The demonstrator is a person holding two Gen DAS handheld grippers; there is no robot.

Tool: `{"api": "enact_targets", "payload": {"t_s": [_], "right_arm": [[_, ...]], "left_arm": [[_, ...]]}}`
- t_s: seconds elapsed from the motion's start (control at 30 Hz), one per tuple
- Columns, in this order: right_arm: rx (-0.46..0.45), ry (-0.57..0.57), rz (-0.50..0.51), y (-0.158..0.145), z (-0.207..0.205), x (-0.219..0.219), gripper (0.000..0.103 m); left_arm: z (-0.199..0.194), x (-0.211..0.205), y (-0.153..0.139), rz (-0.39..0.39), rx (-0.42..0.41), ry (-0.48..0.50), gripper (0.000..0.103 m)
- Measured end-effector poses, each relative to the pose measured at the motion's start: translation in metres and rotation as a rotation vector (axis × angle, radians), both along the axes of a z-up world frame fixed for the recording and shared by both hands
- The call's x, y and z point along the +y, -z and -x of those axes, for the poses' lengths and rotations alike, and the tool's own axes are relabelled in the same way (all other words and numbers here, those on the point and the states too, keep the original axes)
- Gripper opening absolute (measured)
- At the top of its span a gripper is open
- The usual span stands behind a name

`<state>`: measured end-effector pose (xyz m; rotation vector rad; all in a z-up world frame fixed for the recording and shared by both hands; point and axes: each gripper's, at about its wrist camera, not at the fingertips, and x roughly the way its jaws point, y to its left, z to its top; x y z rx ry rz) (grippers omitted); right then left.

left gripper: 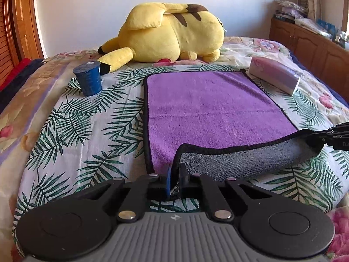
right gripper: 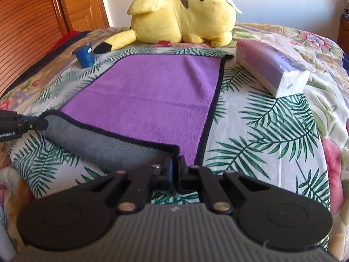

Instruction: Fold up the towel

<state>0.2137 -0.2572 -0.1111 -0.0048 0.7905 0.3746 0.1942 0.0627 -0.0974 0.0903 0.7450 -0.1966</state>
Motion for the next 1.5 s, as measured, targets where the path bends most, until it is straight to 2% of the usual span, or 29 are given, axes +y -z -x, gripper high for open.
{"api": "enact_targets", "payload": {"t_s": [0.57, 0.97, 1.27, 1.5], "right_arm": [[-0.124, 0.015, -0.065, -0.022, 0.003, -0.007, 0.005], [-0.177, 0.015, -0.072, -0.028, 0.005, -0.006, 0.005], [-0.211, 0.023, -0.059, -0.027, -0.002, -0.005, 0.005], [-0.229, 0.027, -0.053, -0.025, -0.009, -0.005, 0.005]], "left_arm": [[0.008, -0.001, -0.027, 0.032, -0.106, 0.006, 0.006], [-0.002, -0.001, -0.028, 0.03, -0.129, 0.014, 0.005], [-0.01, 0.0, -0.039, 0.04, -0.165, 0.016, 0.005], [-0.018, -0.003, -0.041, 0.022, -0.178, 0.039, 0.005]]}}
